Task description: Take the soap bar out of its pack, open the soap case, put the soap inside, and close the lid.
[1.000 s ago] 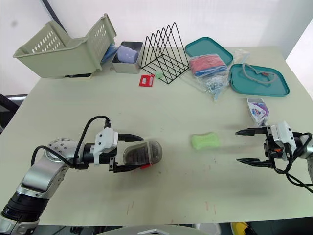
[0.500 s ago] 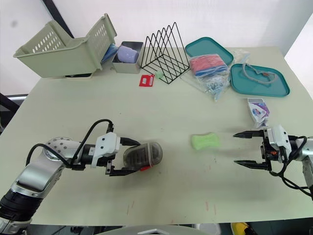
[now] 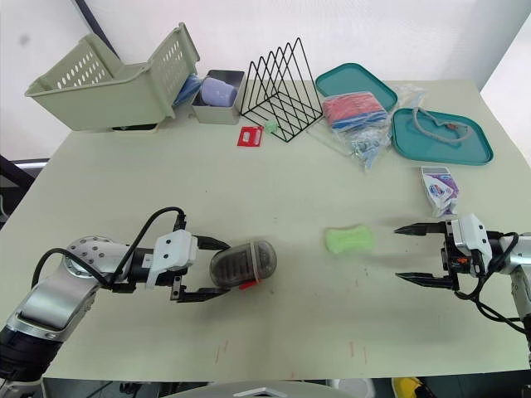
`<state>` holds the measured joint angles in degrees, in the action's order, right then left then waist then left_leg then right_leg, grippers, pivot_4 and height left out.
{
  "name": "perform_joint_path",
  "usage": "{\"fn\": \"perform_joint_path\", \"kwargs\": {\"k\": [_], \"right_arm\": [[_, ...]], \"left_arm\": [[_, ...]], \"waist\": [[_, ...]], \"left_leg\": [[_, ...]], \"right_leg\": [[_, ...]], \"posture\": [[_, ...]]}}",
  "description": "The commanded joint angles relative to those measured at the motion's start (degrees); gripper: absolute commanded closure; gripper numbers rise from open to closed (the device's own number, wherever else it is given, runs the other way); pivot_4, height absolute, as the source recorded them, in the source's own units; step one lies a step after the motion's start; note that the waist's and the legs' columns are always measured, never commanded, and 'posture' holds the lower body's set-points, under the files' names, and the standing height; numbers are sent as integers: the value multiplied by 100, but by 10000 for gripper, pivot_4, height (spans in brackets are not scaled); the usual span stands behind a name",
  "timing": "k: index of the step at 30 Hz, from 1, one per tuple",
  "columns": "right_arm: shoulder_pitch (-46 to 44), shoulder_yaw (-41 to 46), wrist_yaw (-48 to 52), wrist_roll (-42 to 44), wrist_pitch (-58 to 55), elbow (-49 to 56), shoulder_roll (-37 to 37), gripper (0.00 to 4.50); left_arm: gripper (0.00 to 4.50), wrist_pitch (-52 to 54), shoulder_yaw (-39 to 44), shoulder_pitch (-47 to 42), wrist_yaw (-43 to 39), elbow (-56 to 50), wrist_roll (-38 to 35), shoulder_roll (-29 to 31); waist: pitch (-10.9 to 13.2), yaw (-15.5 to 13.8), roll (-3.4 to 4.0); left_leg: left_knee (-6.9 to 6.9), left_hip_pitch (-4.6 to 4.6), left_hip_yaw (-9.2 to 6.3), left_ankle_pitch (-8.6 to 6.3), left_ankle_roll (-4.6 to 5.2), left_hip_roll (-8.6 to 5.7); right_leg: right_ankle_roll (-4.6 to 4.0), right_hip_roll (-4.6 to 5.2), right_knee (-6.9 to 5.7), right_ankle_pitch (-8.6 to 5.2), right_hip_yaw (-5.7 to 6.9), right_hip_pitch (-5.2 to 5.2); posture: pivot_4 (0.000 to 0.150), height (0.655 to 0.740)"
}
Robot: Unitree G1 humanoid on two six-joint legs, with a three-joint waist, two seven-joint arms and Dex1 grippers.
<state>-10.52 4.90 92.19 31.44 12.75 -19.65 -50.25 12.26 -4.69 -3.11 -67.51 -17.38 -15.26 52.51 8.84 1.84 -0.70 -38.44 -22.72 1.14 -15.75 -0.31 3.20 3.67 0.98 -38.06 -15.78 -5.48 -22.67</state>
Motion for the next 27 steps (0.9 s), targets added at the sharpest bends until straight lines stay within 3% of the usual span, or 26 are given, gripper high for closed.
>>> {"fn": "perform_joint_path", "kwargs": {"k": [1, 27], "right_arm": [[-17, 145, 31, 51, 47, 61, -42, 546], [-11, 132, 30, -45, 109, -19, 13, 546]], "left_arm": [[0, -58, 35, 20, 81, -48, 33, -40], [0, -186, -78, -103, 108, 199, 225, -216]], "waist": [[0, 0, 0], [0, 1, 0]], "left_leg": [[0, 0, 0, 0, 0, 0], [-2, 1, 0, 0, 0, 0]], "right_leg": [[0, 0, -1, 0, 0, 0], [0, 0, -3, 0, 0, 0]], "posture": [[1500, 7400], [1500, 7400]]}}
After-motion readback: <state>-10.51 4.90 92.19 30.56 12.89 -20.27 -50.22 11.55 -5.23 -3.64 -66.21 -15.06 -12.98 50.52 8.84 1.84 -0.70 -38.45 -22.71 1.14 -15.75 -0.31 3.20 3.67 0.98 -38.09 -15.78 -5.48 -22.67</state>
